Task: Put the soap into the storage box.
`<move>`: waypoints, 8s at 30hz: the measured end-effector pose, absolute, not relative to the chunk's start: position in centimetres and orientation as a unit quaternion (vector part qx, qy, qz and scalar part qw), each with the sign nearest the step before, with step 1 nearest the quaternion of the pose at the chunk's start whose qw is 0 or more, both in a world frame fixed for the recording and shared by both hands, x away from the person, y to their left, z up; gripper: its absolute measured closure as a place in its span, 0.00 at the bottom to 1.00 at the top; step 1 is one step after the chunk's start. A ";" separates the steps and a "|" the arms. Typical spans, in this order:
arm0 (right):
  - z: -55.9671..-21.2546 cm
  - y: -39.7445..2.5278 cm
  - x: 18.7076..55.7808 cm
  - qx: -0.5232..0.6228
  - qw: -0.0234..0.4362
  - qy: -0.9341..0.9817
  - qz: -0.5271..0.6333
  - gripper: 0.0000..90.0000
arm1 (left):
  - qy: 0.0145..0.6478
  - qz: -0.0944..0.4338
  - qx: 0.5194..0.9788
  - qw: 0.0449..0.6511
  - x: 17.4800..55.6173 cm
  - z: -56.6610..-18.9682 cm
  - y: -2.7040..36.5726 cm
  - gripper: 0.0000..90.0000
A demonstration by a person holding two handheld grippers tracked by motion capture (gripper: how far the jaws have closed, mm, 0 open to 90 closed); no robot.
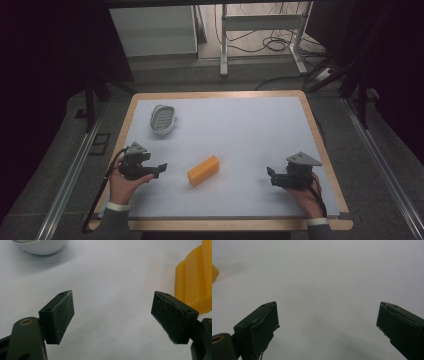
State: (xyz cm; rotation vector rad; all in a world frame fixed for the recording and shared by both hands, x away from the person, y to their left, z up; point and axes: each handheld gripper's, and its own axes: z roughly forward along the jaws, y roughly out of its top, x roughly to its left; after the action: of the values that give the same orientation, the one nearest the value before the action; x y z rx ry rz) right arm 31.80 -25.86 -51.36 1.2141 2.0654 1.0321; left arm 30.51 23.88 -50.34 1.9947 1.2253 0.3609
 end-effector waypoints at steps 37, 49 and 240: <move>-52.6 -26.2 31.4 0.454 0.254 0.747 0.414 0.09 | 0.456 0.133 0.800 0.367 30.4 -48.2 22.4 0.23; -52.6 -26.2 31.4 0.457 0.257 0.746 0.411 0.09 | 0.425 0.139 0.818 0.361 30.7 -45.0 20.4 0.23; -52.7 -26.2 31.4 0.474 0.288 0.737 0.386 0.09 | 0.525 0.141 0.768 0.339 47.4 -40.6 22.2 0.68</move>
State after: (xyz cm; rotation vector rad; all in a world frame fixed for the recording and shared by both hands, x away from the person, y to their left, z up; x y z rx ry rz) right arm 31.41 -26.21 -52.68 1.2653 1.9696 1.0318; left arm 47.44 22.22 -40.60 2.0002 1.3662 0.3668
